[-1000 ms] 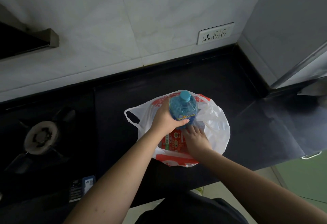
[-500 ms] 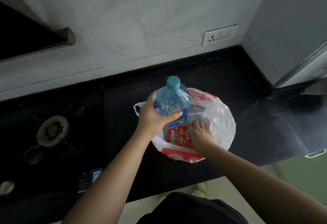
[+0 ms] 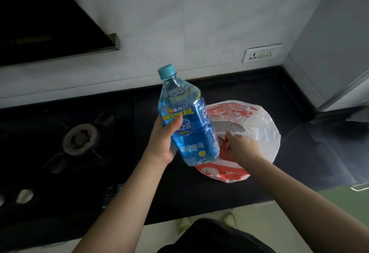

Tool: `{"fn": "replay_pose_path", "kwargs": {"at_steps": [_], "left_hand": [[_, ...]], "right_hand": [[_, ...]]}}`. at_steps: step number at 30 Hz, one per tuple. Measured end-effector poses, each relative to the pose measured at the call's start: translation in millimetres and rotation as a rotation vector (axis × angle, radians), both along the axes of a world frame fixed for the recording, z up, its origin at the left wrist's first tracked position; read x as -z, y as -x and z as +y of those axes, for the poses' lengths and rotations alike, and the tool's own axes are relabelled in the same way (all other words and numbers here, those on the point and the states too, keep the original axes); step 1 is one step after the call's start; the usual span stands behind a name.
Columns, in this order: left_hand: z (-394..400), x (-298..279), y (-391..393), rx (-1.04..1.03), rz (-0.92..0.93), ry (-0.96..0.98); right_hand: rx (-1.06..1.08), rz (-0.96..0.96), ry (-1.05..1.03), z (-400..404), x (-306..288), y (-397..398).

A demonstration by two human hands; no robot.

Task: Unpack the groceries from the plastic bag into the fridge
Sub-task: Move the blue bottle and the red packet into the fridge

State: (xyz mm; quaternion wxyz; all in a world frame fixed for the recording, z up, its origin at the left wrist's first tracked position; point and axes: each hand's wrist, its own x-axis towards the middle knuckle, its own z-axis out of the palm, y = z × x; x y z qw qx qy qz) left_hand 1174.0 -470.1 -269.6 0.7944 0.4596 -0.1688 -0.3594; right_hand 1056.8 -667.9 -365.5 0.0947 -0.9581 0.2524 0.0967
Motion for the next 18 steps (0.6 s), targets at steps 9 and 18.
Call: {"fn": "replay_pose_path", "kwargs": {"at_steps": [9, 18], "left_hand": [[16.8, -10.1, 10.2, -0.068, 0.268, -0.085], [37.9, -4.0, 10.5, 0.085, 0.345, 0.058]], "right_hand": [[0.266, -0.176, -0.116, 6.8, -76.0, 14.1], [0.645, -0.661, -1.066, 38.3, -113.9, 46.8]]}}
